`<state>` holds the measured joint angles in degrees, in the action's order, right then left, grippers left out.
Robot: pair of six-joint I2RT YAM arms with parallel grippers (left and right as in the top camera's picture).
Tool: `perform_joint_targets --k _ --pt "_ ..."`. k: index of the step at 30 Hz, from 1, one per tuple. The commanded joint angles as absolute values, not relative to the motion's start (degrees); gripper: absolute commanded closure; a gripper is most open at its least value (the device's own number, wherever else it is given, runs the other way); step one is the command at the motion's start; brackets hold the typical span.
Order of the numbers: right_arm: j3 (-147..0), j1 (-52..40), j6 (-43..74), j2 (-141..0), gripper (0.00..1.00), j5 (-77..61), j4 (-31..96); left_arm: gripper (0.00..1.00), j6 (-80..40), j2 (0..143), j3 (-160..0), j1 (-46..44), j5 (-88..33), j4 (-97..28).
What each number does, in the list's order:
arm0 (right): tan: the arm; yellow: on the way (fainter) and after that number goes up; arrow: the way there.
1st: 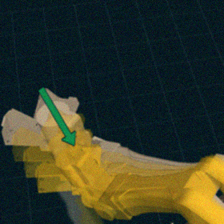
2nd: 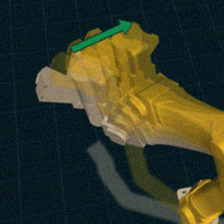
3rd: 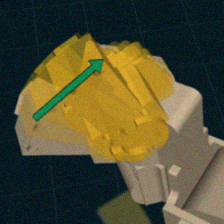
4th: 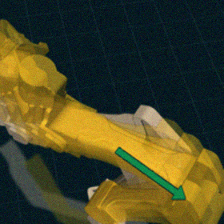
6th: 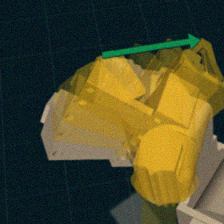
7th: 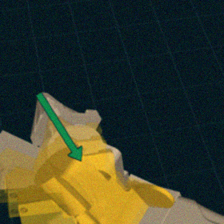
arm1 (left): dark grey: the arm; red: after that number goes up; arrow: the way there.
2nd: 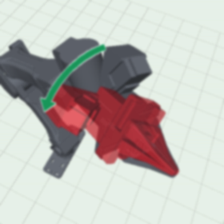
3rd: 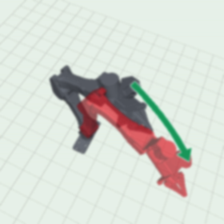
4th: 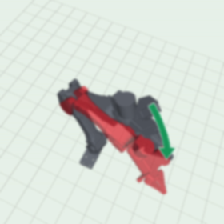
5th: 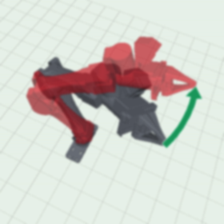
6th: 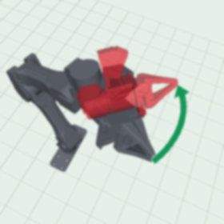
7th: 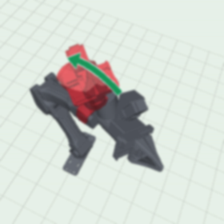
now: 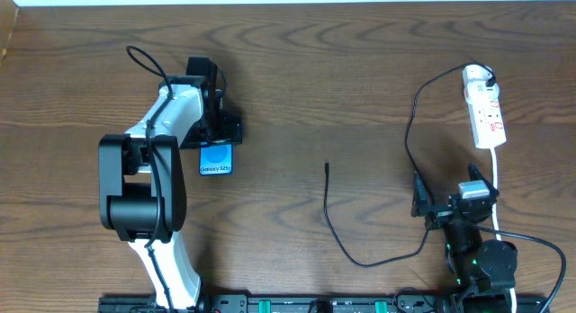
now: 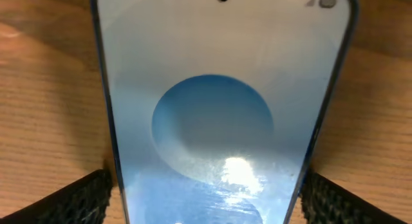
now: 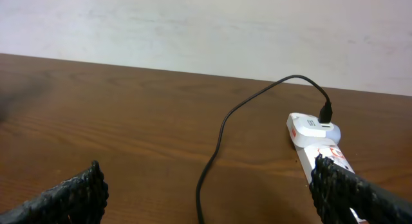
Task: Plug charger to phone and switch on socket
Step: 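Lower the left gripper and close it on the phone's bottom edge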
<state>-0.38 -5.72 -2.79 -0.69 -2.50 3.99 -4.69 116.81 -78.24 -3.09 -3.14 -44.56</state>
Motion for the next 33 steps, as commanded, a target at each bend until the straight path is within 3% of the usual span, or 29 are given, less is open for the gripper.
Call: perform_joint_targets --k 1,33 --pt "-0.32 -6.09 -3.51 -0.3 0.01 -2.02 4.27 0.13 -4.78 117.25 -76.82 -2.92 -1.96 -44.45" --pt "-0.32 -6.09 -3.51 -0.3 0.01 -2.02 4.27 0.16 -2.98 117.25 -76.55 -2.92 -1.93 -46.02"
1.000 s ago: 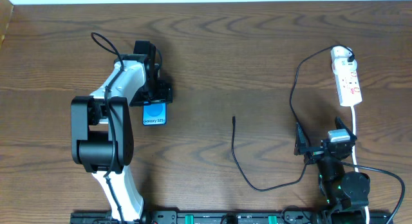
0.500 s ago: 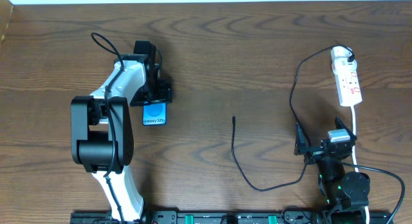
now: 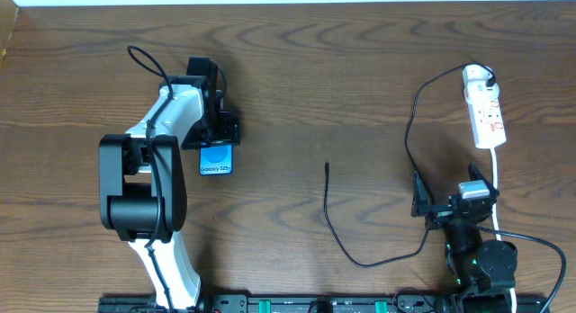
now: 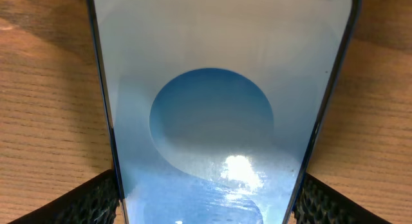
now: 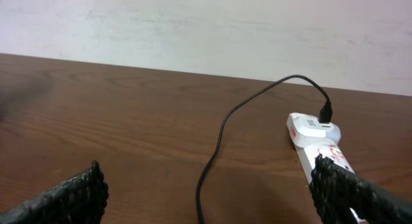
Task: Plug charger to phone and switch on socket
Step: 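Lower the left gripper and close it on the phone's bottom edge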
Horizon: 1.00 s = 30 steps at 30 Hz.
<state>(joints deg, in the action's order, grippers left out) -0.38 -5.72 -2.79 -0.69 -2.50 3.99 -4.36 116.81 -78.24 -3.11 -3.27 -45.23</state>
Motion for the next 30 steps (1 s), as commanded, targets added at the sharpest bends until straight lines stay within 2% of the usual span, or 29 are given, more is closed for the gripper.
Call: perform_joint_targets --k 1,17,20,30 --pt "-0.32 -6.09 -3.51 -0.3 0.01 -2.02 4.27 0.16 -2.98 117.25 -76.4 -2.92 -1.93 -45.98" --pt "-0.32 -6.09 -3.51 -0.3 0.01 -2.02 4.27 0.17 -2.81 117.25 -75.79 -2.92 -1.93 -45.3" --pt "-0.32 -6.09 -3.51 -0.3 0.01 -2.02 4.27 0.23 -2.83 117.25 -75.79 -2.92 -1.93 -44.8" --pt "-0.32 -6.09 -3.51 -0.3 0.01 -2.02 4.27 0.23 -2.83 117.25 -75.75 -2.92 -1.93 -44.18"
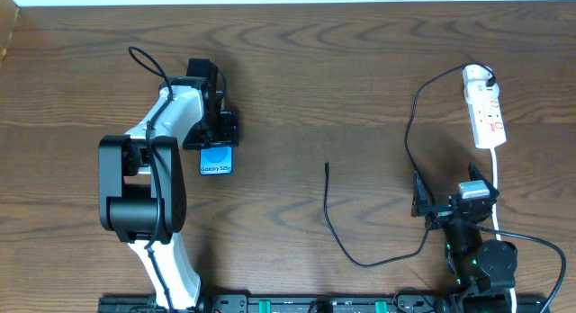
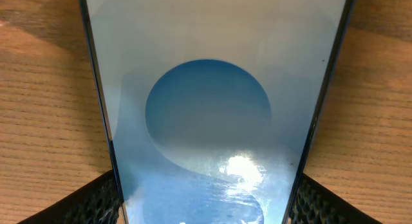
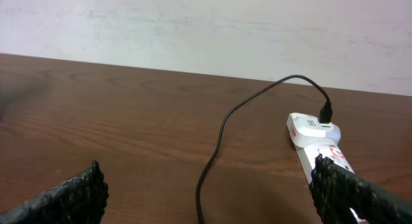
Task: Plug charger to phone and switch on socket
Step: 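Lower the left gripper and close it on the phone's bottom edge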
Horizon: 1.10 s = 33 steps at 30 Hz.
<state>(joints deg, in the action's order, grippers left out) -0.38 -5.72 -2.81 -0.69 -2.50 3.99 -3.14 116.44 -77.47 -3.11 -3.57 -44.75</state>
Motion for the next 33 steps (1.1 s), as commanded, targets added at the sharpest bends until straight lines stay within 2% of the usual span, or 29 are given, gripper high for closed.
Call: perform_joint_targets --k 1,12,16,20,22,26,27,33 --pt "-0.32 -6.09 -3.51 -0.3 0.01 -2.02 4.27 0.23 -2.83 117.25 -75.75 -2.92 -1.93 -44.18" --pt "-0.32 -6.09 -3.51 -0.3 0.01 -2.02 4.27 0.3 -2.83 117.25 -75.59 -2.92 -1.93 -43.99" --pt "-0.32 -6.09 -3.51 -0.3 0.01 -2.02 4.27 0.35 -2.83 117.25 -75.59 -2.92 -1.93 -43.97" --pt "-0.32 -6.09 -3.51 -0.3 0.01 -2.02 4.27 0.46 -2.83 117.25 -75.57 -2.92 -1.96 -43.99" --pt "-0.32 -6.09 -3.51 -0.3 0.01 -2.02 4.27 0.57 -2.83 117.25 -75.57 -2.92 -1.96 -43.99" --pt "-0.32 -6.09 -3.51 -0.3 0.01 -2.02 4.27 0.9 -2.83 117.25 -75.57 -2.92 -1.93 -43.99" --pt "-0.32 -6.09 -3.51 -0.3 0.01 -2.02 4.27 0.92 -2.83 117.25 -75.57 -2.92 -1.96 -43.97" --pt "-0.32 -6.09 -3.51 -0.3 0.01 -2.02 4.27 0.93 -2.81 117.25 -75.57 -2.92 -1.93 -44.01"
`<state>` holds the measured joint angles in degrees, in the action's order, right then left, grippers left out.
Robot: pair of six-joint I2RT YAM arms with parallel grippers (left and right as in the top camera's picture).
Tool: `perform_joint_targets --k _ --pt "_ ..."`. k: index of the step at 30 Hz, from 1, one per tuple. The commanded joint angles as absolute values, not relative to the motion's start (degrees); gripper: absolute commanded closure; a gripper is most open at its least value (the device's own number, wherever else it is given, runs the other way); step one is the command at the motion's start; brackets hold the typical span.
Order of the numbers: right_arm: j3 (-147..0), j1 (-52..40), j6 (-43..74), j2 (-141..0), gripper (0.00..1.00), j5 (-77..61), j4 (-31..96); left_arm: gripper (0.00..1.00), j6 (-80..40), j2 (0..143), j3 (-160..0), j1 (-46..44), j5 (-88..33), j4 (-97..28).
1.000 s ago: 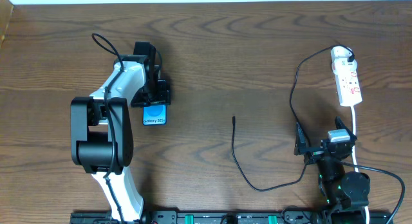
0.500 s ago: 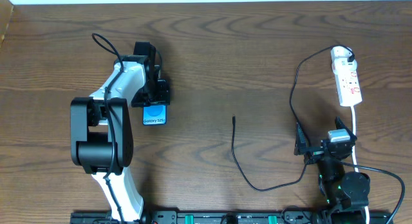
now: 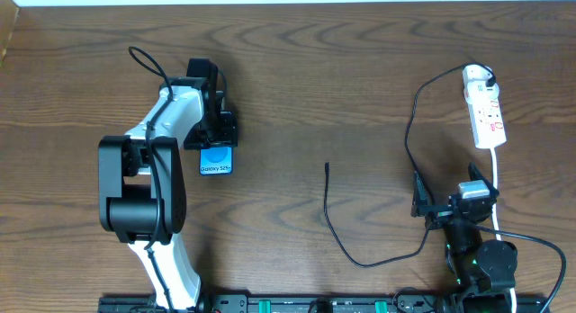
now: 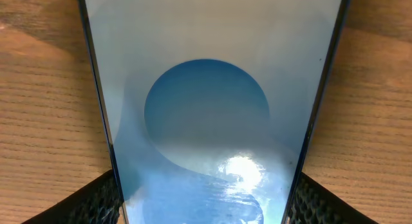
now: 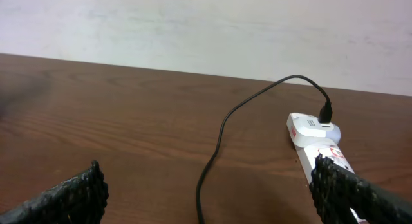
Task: Plug charger to phone and switch on socket
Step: 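Lower the left gripper and close it on the phone's bottom edge, then lift the phone with the left gripper and turn it upright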
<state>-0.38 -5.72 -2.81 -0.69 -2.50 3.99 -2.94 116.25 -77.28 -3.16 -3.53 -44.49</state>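
Observation:
A phone [image 3: 216, 158] with a blue screen lies flat on the wooden table at the left. My left gripper [image 3: 214, 133] is down over its upper half. In the left wrist view the phone [image 4: 206, 89] fills the frame, and both black fingers [image 4: 106, 201] press against its long edges, so the left gripper [image 4: 205, 205] is shut on it. The black charger cable [image 3: 407, 124] runs from the white power strip [image 3: 486, 115] at the far right, and its free plug end [image 3: 327, 166] lies mid-table. My right gripper [image 5: 209, 192] rests open near the front edge, holding nothing.
The cable [image 5: 215, 143] loops across the table [image 3: 297, 70] between the strip [image 5: 318, 143] and the right arm's base. A pale wall stands behind the table's far edge. Arm mounts line the front edge.
Hardly anything: the left wrist view has settled a trace lower on the phone, with the fingers still against its edges. The right arm, cable and strip are unmoved.
First my left gripper straddled the phone with the screen's camera hole in view and small gaps at the fingers. A second later it was lower and narrower. Then the fingers met the phone's edges, and they stay there now. The right arm has stayed still throughout.

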Motion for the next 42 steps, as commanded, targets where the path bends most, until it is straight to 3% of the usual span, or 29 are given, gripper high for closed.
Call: perform_joint_targets --k 1,42 --pt "-0.32 -6.09 -3.51 -0.3 0.01 -2.02 4.27 0.93 -2.81 117.25 -75.59 -2.92 -1.93 -43.99" --pt "-0.32 -6.09 -3.51 -0.3 0.01 -2.02 4.27 0.92 -2.15 111.63 -82.76 -2.92 -3.68 -48.6"
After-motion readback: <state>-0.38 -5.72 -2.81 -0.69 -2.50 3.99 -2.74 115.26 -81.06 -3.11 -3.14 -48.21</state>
